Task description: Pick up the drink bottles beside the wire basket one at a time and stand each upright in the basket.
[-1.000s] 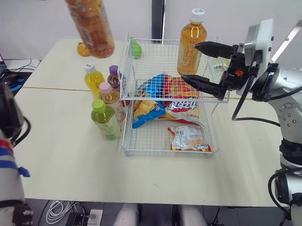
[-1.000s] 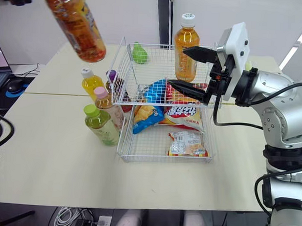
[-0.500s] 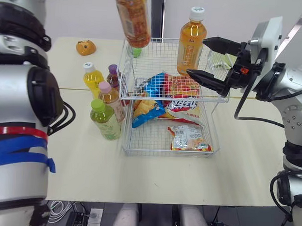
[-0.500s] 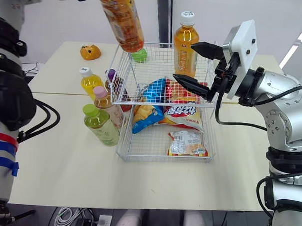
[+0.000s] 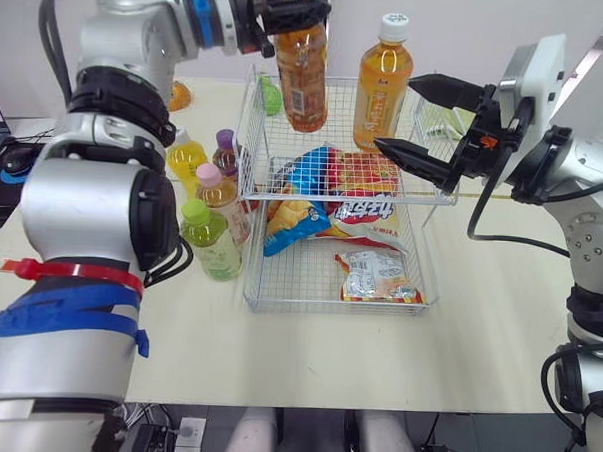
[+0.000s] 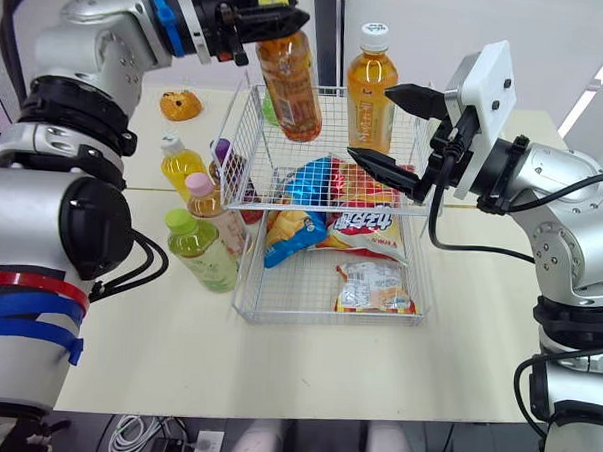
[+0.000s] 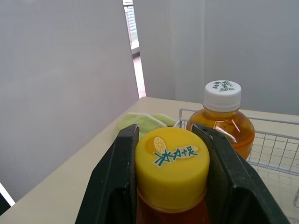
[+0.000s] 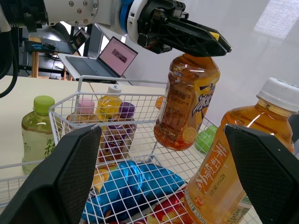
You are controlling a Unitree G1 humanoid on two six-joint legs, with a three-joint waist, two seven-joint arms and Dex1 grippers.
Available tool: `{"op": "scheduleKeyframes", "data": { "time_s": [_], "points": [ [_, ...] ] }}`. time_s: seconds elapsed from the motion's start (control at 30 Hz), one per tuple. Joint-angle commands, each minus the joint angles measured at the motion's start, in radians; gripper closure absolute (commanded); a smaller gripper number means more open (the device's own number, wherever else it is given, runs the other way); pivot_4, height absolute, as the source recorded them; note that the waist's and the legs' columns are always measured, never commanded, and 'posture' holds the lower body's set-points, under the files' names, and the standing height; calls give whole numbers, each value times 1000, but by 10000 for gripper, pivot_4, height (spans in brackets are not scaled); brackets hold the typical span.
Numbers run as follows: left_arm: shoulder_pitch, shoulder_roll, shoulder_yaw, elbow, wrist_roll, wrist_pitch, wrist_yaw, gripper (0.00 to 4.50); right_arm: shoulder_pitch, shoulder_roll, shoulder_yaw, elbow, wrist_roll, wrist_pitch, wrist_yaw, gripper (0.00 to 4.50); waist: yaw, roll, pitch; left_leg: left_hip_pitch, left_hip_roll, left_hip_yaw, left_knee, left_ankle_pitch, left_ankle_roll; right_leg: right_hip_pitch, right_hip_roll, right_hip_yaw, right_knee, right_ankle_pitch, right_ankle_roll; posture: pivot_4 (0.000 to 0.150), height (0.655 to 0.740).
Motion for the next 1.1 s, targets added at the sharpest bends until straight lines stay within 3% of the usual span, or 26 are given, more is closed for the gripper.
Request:
{"op": "scheduleKeyframes", "data": {
  "time_s": [0.03,0.4,0.8,1.1],
  "points": [
    [-24,-12,32,-45,-5,-56,20,31333,-6,-15,-29,-32,-3,-10,-8,0,0,0,0,0,0,0,0,0,0,0,0,0,0,0,0,1500,7400],
    [-11,-83,39,-51,-7,-66,15,31333,-12,-14,-26,-30,-11,-4,-13,0,-1,0,0,0,-1,0,1,0,0,0,0,0,1,0,0,1500,7400],
    [8,-88,35,-56,2,-55,-8,31333,-5,-19,-31,-35,-8,0,-17,0,0,0,0,0,-1,0,5,0,0,0,0,0,3,0,0,1500,7400],
    [9,-72,47,-72,1,-36,-27,3054,-5,-17,-28,-26,-9,-9,-10,0,0,0,0,0,-1,0,8,0,0,1,0,1,7,0,0,1500,7400]
  ]
}}
